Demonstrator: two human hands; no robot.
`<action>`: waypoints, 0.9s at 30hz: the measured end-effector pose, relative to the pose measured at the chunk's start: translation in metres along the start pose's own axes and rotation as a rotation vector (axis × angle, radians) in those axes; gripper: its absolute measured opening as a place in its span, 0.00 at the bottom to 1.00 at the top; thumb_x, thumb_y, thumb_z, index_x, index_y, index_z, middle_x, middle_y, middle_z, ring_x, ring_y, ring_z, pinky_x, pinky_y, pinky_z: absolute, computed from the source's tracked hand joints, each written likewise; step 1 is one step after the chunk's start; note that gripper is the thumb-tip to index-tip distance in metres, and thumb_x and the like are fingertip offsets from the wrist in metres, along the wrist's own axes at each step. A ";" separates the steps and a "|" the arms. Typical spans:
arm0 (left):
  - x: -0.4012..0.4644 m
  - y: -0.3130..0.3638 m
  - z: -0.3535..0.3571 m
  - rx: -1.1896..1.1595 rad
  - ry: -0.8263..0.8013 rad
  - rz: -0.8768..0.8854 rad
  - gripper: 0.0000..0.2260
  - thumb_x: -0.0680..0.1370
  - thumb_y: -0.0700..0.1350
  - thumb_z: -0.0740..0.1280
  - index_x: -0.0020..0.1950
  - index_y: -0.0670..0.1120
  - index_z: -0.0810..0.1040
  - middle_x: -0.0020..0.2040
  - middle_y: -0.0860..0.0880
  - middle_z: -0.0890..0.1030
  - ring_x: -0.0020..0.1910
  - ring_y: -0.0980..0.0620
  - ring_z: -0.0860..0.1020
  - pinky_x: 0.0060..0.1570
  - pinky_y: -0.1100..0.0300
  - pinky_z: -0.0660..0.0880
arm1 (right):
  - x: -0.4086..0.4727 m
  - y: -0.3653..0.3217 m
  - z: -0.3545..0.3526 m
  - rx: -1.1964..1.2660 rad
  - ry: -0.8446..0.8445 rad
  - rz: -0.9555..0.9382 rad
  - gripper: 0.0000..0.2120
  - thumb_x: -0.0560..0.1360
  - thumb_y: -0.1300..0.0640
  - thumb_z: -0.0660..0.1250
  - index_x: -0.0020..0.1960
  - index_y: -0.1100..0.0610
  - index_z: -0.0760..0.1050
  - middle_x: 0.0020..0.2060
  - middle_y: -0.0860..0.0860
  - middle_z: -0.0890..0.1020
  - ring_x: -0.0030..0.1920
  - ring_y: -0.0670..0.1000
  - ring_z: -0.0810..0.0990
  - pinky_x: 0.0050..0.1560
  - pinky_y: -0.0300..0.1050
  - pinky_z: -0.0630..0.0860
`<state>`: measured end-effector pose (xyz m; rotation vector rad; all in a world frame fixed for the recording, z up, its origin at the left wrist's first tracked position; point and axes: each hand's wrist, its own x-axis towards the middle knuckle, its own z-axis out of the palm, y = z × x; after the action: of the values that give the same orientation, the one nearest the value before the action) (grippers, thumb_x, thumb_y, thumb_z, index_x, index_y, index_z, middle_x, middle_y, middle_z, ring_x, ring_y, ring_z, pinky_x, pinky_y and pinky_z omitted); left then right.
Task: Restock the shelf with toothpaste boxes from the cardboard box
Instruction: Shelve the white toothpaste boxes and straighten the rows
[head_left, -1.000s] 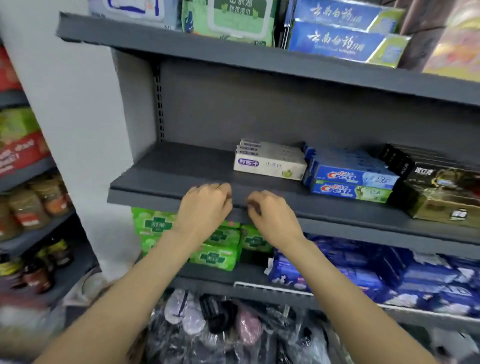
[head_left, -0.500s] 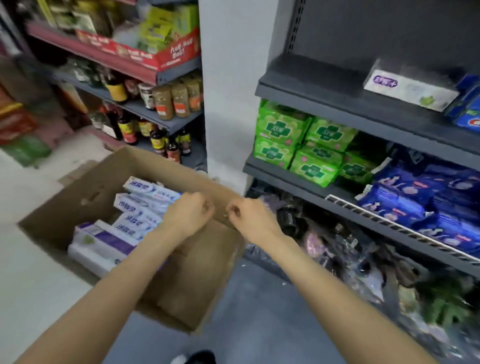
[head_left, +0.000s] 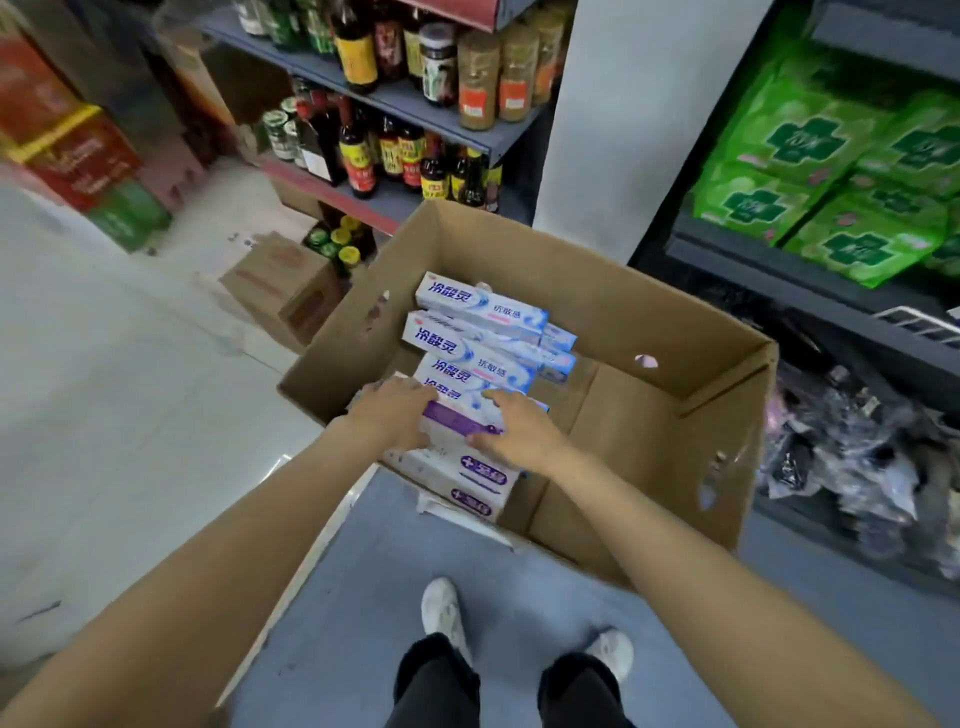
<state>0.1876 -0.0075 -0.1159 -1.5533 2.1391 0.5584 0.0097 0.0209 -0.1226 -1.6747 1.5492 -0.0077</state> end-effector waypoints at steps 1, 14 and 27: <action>0.002 -0.004 0.001 0.006 0.011 0.018 0.27 0.75 0.52 0.67 0.72 0.51 0.64 0.69 0.48 0.68 0.68 0.46 0.66 0.66 0.49 0.64 | 0.004 -0.002 0.007 -0.007 -0.031 0.016 0.36 0.72 0.45 0.70 0.73 0.57 0.60 0.69 0.57 0.68 0.69 0.56 0.66 0.67 0.47 0.65; 0.022 -0.011 -0.006 -0.294 0.085 0.069 0.34 0.72 0.50 0.73 0.73 0.44 0.61 0.69 0.41 0.63 0.67 0.42 0.65 0.66 0.49 0.67 | 0.005 0.013 -0.005 0.078 0.023 0.130 0.19 0.73 0.56 0.71 0.62 0.60 0.74 0.58 0.54 0.78 0.59 0.52 0.76 0.54 0.40 0.70; 0.055 0.029 -0.003 0.140 0.200 0.361 0.38 0.75 0.37 0.68 0.78 0.51 0.48 0.78 0.48 0.49 0.77 0.48 0.47 0.74 0.50 0.48 | -0.043 0.052 -0.033 0.923 0.290 0.383 0.14 0.77 0.61 0.65 0.61 0.63 0.70 0.53 0.57 0.81 0.48 0.58 0.82 0.51 0.60 0.79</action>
<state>0.1448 -0.0433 -0.1428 -1.1972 2.5747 0.3659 -0.0603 0.0437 -0.1081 -0.6605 1.6754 -0.6826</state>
